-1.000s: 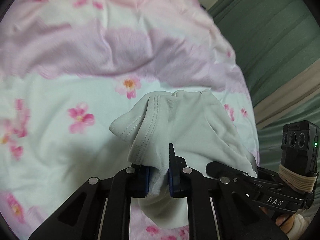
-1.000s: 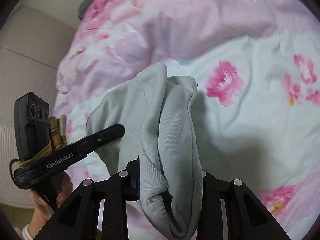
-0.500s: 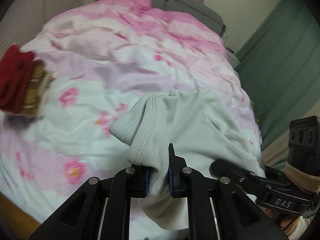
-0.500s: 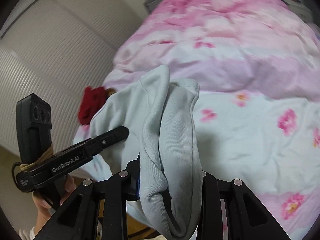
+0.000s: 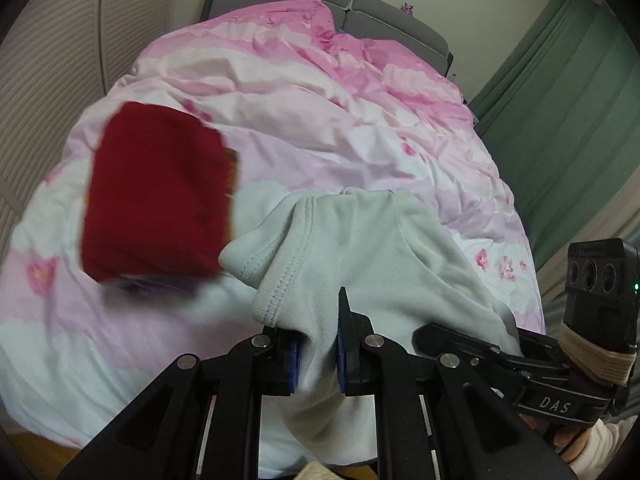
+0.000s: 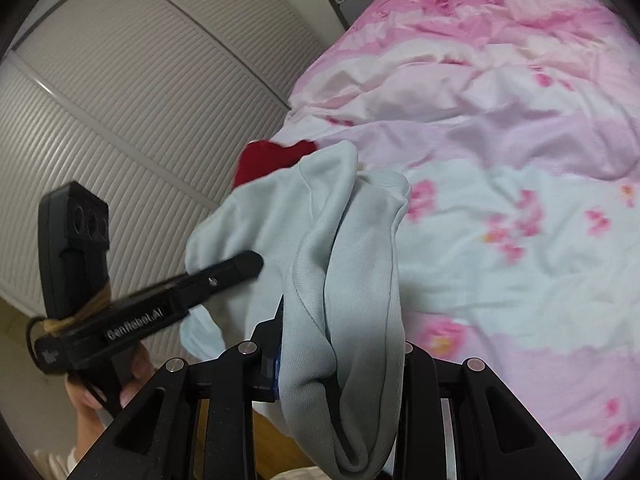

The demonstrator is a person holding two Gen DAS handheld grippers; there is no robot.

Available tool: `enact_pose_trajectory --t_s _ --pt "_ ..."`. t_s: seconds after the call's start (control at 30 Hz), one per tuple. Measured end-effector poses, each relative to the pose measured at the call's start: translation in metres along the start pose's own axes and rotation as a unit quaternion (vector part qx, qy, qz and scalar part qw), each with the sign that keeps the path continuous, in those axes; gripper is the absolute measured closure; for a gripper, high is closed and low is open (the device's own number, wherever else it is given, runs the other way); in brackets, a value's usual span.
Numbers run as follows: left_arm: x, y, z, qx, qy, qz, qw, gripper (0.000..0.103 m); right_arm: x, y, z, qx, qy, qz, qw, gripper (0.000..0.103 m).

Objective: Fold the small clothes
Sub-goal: 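Carry the folded shirt with both tools onto the stack of red clothes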

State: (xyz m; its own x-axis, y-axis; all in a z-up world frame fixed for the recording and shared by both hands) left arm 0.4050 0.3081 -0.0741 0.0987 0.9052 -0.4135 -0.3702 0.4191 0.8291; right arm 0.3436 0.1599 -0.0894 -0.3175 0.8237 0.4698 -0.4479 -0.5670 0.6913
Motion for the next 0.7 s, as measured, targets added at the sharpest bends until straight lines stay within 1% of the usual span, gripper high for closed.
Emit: enact_pose_trajectory --t_s 0.1,0.13,0.2,0.27,0.33,0.4,0.5,0.6,0.7 --pt "0.030 0.014 0.030 -0.001 -0.019 0.004 0.9998 0.087 0.039 -0.029 0.024 -0.009 0.012 -0.003 1.000 0.072" --pt "0.043 0.020 0.046 -0.002 -0.031 0.008 0.9995 0.087 0.051 -0.038 0.034 -0.012 0.019 -0.005 1.000 0.072" --pt "0.058 0.023 0.067 -0.002 -0.047 0.010 0.9988 0.087 0.072 -0.059 0.054 -0.022 0.036 -0.006 0.999 0.072" --pt "0.074 0.019 0.095 0.003 -0.064 0.016 0.9978 0.087 0.085 -0.080 0.071 -0.025 0.048 -0.007 0.998 0.071" --pt "0.086 0.011 0.120 0.013 -0.077 0.019 0.9967 0.087 0.091 -0.101 0.087 -0.029 0.048 -0.003 0.998 0.071" --pt "0.092 0.002 0.140 0.020 -0.100 0.031 0.9943 0.087 0.090 -0.122 0.104 -0.030 0.048 -0.009 0.998 0.071" --pt "0.098 -0.015 0.164 0.034 -0.126 0.040 0.9907 0.087 0.092 -0.144 0.121 -0.028 0.045 -0.017 0.998 0.071" --pt "0.108 -0.032 0.181 0.051 -0.136 0.041 0.9885 0.087 0.090 -0.164 0.137 -0.029 0.038 -0.034 0.998 0.068" --pt "0.118 -0.050 0.193 0.062 -0.143 0.048 0.9866 0.087 0.083 -0.180 0.142 -0.026 0.011 -0.039 0.999 0.067"
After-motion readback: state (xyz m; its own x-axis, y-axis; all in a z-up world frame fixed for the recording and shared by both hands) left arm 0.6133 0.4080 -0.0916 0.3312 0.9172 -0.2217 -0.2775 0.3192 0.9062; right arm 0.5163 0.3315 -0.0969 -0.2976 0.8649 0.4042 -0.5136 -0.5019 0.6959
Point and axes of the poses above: each gripper's, at about its wrist camera, not at the fingertips, and y roughly against the way its jaws point, x to its left, z to its top, the point moved 7 cm from there along -y, roughly the way its jaws point, and after that the axes turned 12 degrees about y, right-handed, at the moved point
